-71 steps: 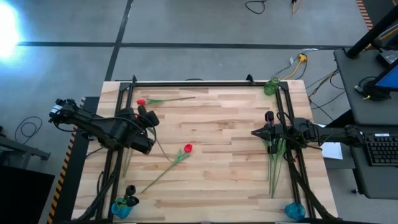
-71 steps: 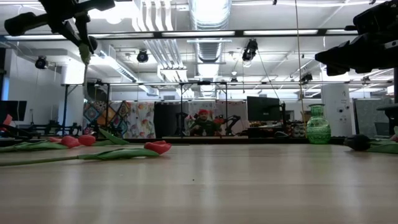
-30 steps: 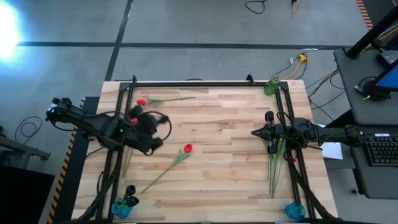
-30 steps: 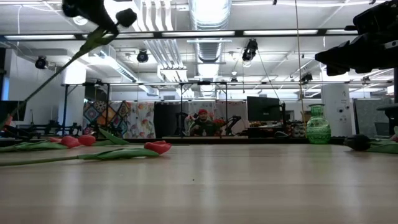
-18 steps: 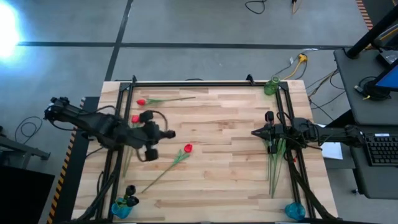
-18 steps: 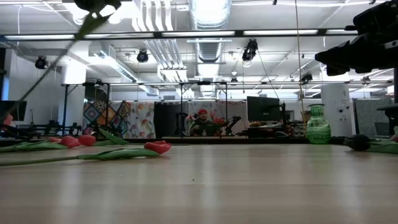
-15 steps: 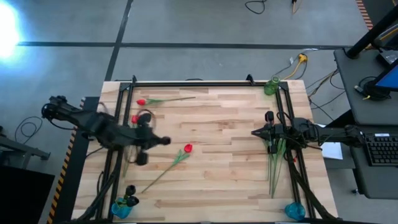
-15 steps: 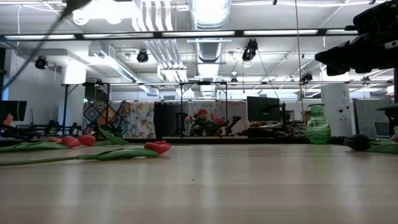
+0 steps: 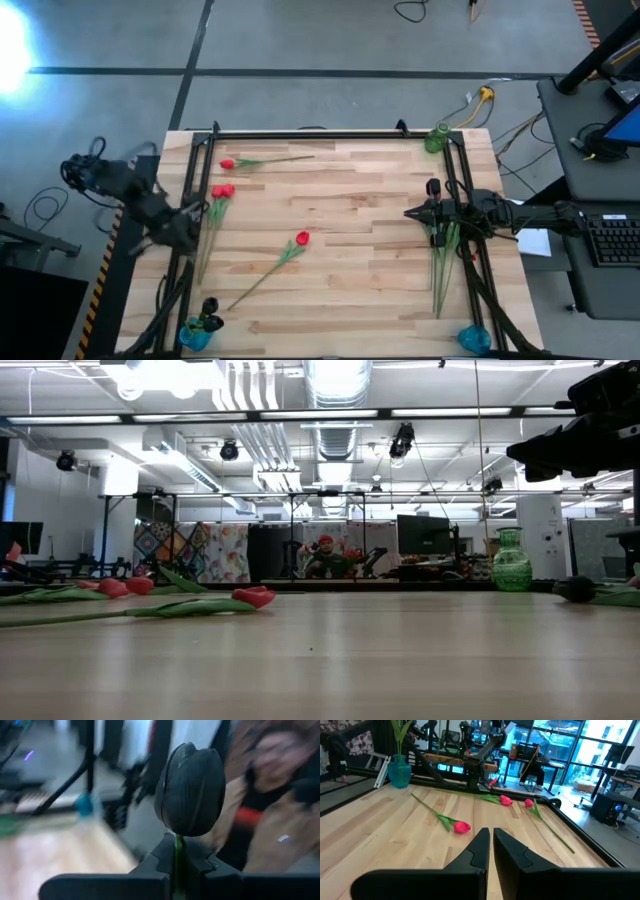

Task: Sort flowers into vase by color
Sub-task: Put the black tulip into the left blue vase

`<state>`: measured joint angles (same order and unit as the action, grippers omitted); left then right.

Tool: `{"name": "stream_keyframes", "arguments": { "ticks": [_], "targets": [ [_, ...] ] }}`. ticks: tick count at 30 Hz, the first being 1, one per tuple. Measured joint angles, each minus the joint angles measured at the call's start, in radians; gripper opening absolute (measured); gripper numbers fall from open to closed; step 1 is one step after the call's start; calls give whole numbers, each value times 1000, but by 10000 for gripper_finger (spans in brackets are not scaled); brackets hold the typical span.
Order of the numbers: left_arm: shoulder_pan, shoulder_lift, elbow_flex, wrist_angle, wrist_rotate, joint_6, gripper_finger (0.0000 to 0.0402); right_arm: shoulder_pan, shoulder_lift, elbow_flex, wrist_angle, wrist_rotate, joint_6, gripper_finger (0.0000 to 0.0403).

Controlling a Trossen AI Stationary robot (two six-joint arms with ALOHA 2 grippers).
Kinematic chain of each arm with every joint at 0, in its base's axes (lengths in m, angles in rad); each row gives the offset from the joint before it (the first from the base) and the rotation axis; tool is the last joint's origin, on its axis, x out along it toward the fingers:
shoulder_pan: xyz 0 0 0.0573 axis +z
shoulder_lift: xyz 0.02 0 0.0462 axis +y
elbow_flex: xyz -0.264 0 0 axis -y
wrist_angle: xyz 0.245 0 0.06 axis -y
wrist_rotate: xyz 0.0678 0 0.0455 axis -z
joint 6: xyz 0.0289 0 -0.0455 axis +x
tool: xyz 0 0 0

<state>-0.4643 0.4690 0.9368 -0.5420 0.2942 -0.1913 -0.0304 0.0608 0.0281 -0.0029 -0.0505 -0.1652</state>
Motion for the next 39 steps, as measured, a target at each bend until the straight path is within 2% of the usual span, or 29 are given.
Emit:
{"name": "stream_keyframes", "arguments": {
  "ticks": [8, 12, 17, 23, 32, 39],
  "targets": [
    [0, -96, -156, 372, 93, -77, 0, 0, 0, 0, 0, 0, -1, 18],
    [0, -128, -227, 508, 150, -179, 0, 0, 0, 0, 0, 0, -1, 18],
    [-3, -166, -295, 626, 222, -212, 0, 0, 0, 0, 0, 0, -1, 18],
    [-38, -168, -421, 861, 274, -273, 0, 0, 0, 0, 0, 0, -1, 18],
    [-123, -170, -541, 989, 262, -264, 0, 0, 0, 0, 0, 0, -1, 18],
    [-161, -152, -546, 994, 247, -232, 0, 0, 0, 0, 0, 0, 0, 18]
  ]
}}
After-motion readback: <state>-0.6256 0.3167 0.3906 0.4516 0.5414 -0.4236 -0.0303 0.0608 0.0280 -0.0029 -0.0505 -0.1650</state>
